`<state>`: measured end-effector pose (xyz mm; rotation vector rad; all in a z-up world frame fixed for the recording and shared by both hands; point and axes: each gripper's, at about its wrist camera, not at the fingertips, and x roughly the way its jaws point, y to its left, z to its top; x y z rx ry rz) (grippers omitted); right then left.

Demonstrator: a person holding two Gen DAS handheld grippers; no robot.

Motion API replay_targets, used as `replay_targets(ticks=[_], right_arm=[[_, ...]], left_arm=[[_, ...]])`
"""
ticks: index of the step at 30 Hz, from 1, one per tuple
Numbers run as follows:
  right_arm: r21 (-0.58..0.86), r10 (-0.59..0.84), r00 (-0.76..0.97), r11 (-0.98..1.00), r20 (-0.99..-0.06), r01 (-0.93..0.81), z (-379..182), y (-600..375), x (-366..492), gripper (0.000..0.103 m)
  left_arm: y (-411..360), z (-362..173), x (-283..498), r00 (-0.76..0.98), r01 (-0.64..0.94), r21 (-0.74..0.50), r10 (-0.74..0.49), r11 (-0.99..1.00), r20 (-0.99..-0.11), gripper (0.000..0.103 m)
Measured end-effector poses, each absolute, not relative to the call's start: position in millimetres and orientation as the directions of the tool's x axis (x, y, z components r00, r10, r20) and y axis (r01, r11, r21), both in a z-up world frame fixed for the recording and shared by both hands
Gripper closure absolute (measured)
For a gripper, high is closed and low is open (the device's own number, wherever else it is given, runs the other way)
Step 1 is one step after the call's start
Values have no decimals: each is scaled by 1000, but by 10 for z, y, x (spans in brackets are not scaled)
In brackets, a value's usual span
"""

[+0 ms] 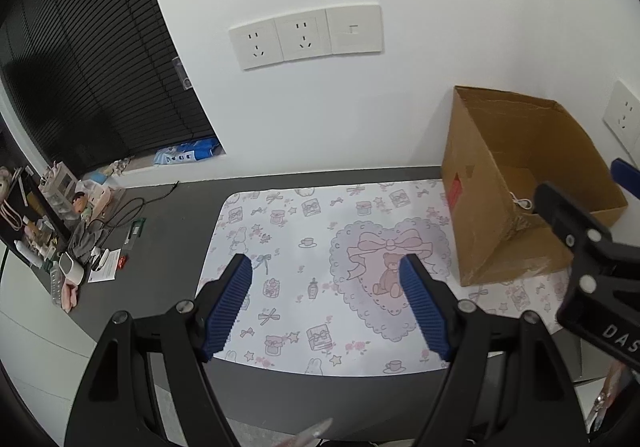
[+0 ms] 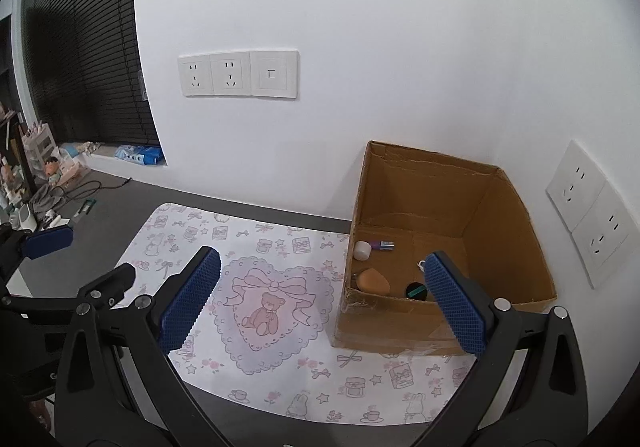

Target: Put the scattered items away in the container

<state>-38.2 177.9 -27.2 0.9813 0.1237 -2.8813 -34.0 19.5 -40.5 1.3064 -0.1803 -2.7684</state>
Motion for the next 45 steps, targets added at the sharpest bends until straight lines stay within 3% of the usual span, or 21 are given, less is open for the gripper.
replay_targets(ticks=[45], right_arm=[[-64, 47, -807, -998, -589, -11, 86, 2213, -54, 0]], left_arm=[[648, -56, -185, -698, -106, 99, 3, -989, -717, 28]])
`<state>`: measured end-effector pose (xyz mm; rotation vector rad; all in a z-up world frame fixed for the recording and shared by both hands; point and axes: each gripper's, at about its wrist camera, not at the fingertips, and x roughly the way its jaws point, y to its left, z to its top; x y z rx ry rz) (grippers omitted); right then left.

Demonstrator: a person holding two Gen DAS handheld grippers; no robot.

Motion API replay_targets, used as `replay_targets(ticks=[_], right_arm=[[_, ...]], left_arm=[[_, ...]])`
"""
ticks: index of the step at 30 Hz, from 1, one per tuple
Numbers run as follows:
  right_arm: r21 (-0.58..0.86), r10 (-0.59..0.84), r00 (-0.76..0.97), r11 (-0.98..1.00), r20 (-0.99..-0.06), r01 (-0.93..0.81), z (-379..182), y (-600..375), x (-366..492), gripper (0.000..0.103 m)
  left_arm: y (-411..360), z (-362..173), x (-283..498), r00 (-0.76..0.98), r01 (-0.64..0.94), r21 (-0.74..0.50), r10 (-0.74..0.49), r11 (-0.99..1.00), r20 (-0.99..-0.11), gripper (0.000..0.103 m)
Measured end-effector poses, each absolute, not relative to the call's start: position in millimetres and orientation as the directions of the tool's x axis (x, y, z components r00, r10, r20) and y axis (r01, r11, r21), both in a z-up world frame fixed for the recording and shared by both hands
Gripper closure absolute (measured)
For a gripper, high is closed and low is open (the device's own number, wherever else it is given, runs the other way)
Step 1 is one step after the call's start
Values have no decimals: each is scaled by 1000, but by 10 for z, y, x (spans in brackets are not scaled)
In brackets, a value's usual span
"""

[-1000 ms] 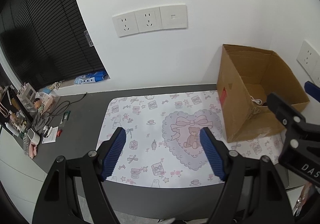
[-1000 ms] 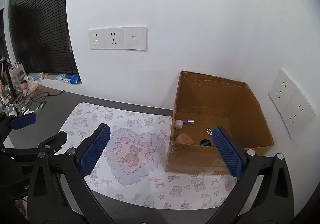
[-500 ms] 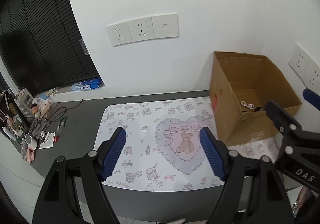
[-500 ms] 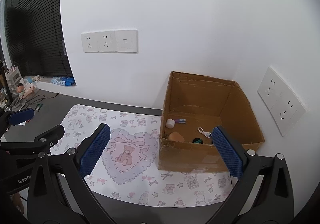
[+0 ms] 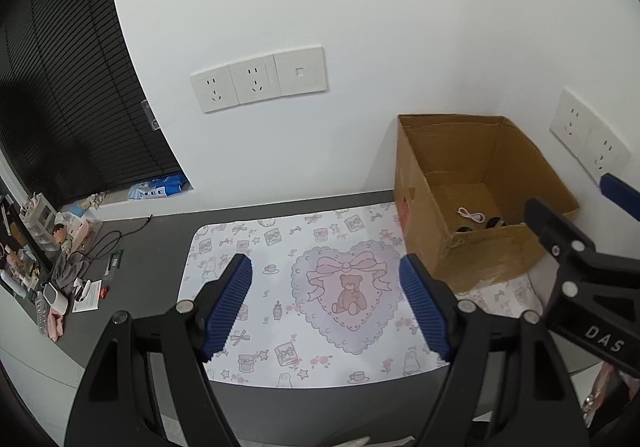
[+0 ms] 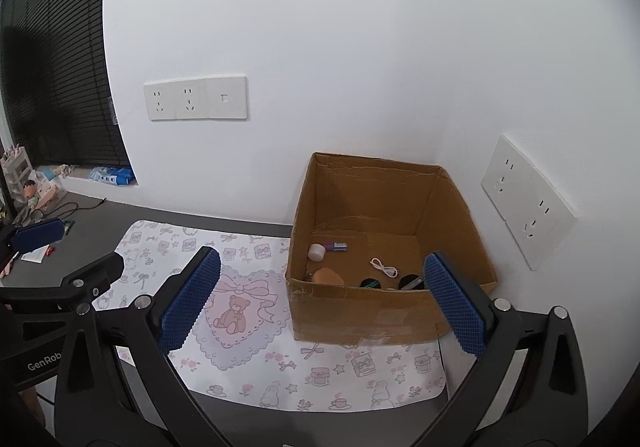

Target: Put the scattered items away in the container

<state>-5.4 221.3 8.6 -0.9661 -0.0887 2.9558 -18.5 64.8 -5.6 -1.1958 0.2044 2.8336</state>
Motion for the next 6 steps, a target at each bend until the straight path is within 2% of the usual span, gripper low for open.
replay_targets(ticks=[6], right_arm=[[-70, 53, -804, -997, -592, -14, 96, 2227, -72, 0]], left_arm=[[693, -60, -173, -708, -109, 101, 5, -989, -706, 28]])
